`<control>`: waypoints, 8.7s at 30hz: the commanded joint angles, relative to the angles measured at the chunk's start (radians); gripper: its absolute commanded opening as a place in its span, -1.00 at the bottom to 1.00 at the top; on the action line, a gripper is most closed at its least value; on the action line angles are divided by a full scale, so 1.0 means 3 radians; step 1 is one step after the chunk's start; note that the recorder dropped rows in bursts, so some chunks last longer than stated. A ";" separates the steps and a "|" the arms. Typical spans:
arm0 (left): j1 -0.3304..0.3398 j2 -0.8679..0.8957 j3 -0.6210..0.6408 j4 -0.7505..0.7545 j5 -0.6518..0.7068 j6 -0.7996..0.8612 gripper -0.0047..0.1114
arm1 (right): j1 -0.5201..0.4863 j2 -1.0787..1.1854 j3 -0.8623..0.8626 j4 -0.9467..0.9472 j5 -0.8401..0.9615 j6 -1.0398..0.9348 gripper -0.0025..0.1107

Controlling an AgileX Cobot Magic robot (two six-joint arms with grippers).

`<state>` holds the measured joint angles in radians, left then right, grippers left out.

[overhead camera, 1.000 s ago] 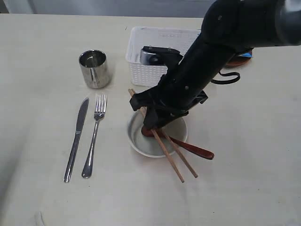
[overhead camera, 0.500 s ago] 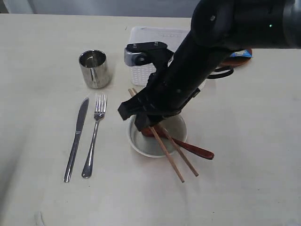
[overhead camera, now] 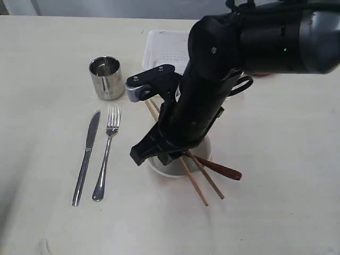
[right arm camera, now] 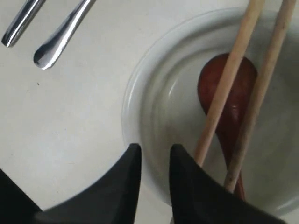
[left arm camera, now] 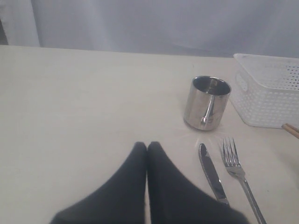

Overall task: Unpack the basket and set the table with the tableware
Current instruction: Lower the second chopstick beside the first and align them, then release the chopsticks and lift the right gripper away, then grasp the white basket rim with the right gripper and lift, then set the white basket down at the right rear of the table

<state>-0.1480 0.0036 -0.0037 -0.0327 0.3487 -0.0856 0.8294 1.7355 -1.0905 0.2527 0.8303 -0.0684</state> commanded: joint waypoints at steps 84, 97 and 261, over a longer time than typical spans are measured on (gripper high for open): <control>-0.0016 -0.0012 0.0012 0.0009 -0.0007 0.0010 -0.92 | 0.0152 0.0155 -0.0003 -0.0910 -0.0137 0.0691 -0.88; -0.0016 -0.0012 0.0012 0.0009 -0.0007 0.0010 -0.92 | 0.0152 -0.0246 -0.0003 -0.0842 -0.0252 0.0664 -0.88; -0.0016 -0.0012 0.0012 0.0009 -0.0007 0.0010 -0.92 | -0.2884 0.2082 -0.2906 -0.0029 0.0864 -0.0866 -0.96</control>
<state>-0.1480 0.0036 -0.0037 -0.0308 0.3487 -0.0856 -0.0323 2.3646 -1.9868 0.4246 0.9969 -0.4694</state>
